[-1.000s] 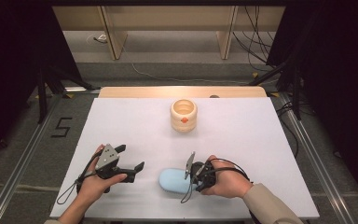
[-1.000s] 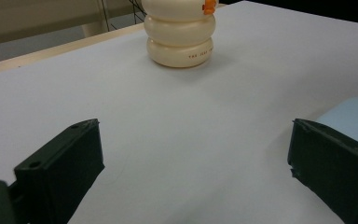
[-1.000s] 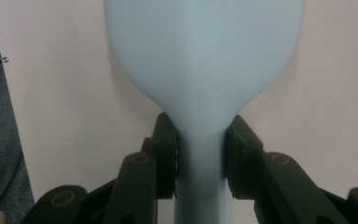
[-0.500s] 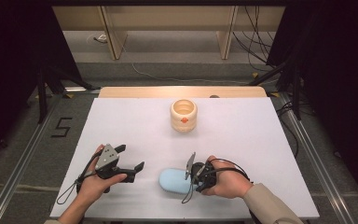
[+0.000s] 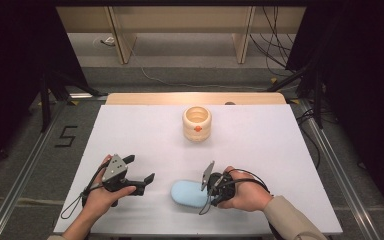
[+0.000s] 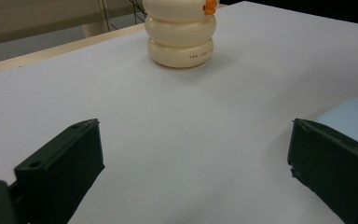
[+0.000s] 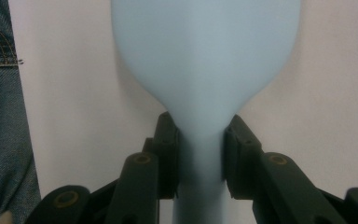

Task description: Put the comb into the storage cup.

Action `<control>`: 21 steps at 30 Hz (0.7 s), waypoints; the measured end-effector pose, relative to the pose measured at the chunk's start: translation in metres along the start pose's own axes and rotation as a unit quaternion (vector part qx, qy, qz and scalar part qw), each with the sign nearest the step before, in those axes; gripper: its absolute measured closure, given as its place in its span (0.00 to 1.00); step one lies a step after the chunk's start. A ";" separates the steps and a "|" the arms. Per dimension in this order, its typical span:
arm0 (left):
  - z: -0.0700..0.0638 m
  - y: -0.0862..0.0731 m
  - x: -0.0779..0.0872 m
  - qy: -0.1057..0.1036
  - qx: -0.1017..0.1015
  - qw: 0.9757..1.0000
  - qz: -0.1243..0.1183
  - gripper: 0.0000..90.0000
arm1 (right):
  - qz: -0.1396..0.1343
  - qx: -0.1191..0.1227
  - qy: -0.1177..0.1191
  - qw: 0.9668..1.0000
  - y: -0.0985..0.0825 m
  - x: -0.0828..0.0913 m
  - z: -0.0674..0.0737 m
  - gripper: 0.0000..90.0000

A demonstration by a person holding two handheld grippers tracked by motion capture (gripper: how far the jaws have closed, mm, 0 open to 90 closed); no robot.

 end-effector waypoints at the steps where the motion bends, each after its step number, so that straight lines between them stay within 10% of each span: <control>1: 0.000 0.000 0.000 0.000 0.001 1.000 -0.001 0.03 | -0.007 -0.002 0.003 1.000 0.000 -0.001 0.000 0.78; 21: 0.001 0.000 0.000 0.003 0.004 1.000 -0.002 0.04 | -0.040 -0.032 0.005 0.999 0.000 0.007 -0.004 0.78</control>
Point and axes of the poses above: each handheld gripper's, and its own axes: x roughly backward along the jaws, y roughly out of its top, z roughly to its left, the point moved 7 cm from there along -x, roughly forward along the jaws, and after that the axes turned 13 degrees about -z, right-handed, at the moved point
